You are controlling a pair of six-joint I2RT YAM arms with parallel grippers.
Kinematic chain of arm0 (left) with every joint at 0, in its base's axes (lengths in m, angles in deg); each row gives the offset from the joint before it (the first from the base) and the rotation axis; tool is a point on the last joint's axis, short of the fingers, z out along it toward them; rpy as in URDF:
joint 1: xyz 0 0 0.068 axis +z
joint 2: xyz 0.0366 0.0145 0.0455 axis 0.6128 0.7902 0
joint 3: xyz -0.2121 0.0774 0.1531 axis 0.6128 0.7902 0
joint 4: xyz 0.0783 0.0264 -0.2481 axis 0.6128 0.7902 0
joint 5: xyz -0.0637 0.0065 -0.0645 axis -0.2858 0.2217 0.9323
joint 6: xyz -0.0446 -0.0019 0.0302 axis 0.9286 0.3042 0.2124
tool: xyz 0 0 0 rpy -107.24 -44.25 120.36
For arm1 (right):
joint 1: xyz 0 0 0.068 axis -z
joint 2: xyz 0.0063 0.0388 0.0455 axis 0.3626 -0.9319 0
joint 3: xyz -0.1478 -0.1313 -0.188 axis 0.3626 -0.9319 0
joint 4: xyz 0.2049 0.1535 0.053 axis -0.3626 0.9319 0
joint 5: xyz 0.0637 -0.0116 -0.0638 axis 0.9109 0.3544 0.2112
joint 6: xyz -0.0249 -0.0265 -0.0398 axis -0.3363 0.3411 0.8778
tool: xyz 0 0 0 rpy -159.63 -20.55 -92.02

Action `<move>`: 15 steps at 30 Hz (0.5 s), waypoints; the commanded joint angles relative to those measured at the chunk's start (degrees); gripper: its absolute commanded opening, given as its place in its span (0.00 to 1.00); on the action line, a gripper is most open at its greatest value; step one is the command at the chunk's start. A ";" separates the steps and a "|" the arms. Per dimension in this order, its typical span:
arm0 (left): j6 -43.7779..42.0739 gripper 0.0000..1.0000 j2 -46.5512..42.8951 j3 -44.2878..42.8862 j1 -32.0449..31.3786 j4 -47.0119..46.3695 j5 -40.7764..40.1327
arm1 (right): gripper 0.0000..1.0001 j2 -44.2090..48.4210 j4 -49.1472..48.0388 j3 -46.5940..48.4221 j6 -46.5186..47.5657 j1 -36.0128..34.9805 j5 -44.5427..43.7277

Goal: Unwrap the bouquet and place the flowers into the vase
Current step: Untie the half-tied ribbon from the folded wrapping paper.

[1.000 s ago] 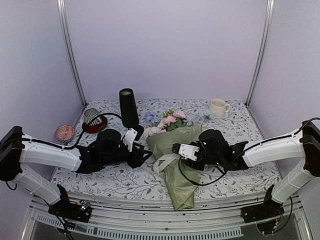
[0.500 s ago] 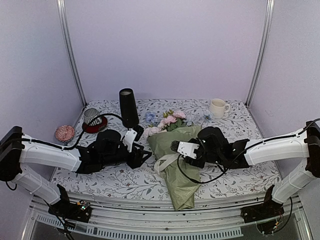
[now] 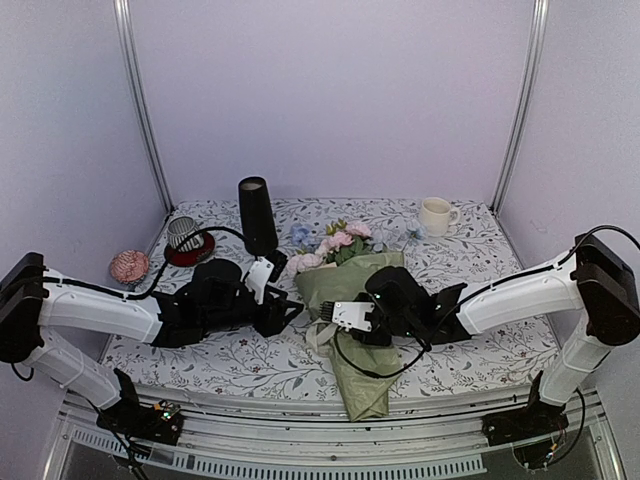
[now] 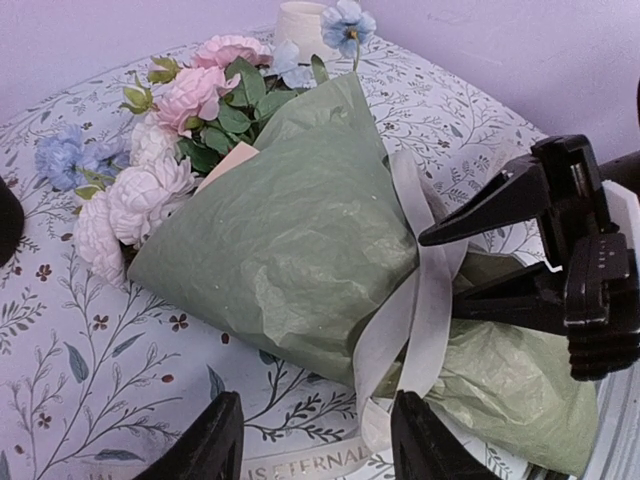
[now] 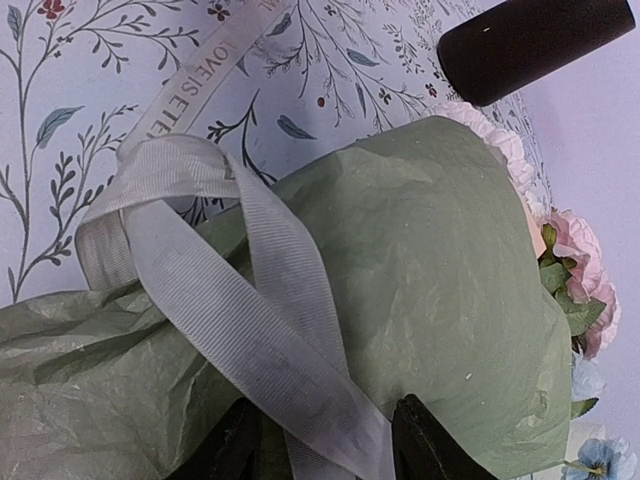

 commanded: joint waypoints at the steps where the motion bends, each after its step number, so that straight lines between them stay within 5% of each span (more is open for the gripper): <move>1: -0.20 0.53 -0.96 0.50 0.67 -0.85 -0.32 | 0.47 -1.22 -2.11 2.41 0.28 -0.86 0.46; 15: 0.35 0.53 -1.13 1.36 0.67 -1.56 -0.11 | 0.27 -1.28 -3.34 3.97 -0.85 -0.96 5.84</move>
